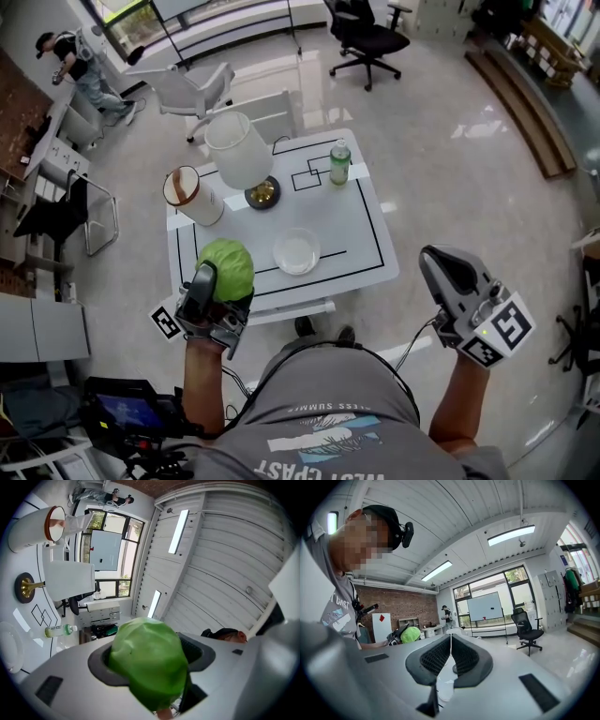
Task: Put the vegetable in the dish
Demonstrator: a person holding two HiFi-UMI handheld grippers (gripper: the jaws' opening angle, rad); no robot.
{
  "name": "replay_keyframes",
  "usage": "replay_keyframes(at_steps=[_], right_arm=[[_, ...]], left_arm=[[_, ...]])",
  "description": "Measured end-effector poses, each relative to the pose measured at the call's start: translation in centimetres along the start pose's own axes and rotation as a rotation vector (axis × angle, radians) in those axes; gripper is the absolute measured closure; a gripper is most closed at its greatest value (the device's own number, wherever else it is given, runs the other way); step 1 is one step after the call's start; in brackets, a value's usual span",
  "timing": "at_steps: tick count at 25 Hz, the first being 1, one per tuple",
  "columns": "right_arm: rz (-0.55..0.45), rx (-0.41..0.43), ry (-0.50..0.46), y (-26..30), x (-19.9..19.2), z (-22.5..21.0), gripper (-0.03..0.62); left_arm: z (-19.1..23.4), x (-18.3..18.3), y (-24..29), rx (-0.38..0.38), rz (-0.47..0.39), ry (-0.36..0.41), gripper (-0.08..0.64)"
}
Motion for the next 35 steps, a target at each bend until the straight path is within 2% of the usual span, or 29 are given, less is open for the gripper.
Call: replay_keyframes(at_steps=[3, 11, 21, 28, 35], right_arm=[[0.003, -0.005, 0.001, 0.4, -0.4, 0.7, 0.583], [0.004, -0.045, -0.017, 4.5, -0.6, 1.4, 0.583], [0.020, -0.057, -0.034, 7.7, -1.1, 3.6, 0.583], [0.036, -0.059, -0.032, 8.5, -1.8, 3.1, 0.583], [0.051, -0.024, -0.026, 9.9, -1.4, 2.1, 0.583]], left_arm=[[0.5, 0.5, 0.1, 0.006, 0.018, -0.010, 0.250], [2.7, 4.8, 1.5, -0.004, 0.065, -0.032, 0.250], [4.0, 7.4, 1.1, -0.005, 0.105, -0.064, 0.250], [5.4, 7.4, 0.8, 0.013, 0.109, -0.076, 0.250], [6.3, 6.8, 1.0, 0.059, 0.115, -0.066, 0.251]])
Point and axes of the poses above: the fingertips, and each gripper's own axes: y forward along the fingers, z to its left, x out of its top, the point moved 10 cm from there along -y, backward along the fingers, and after that the axes turned 10 degrees about -z, right-handed, at the moved point
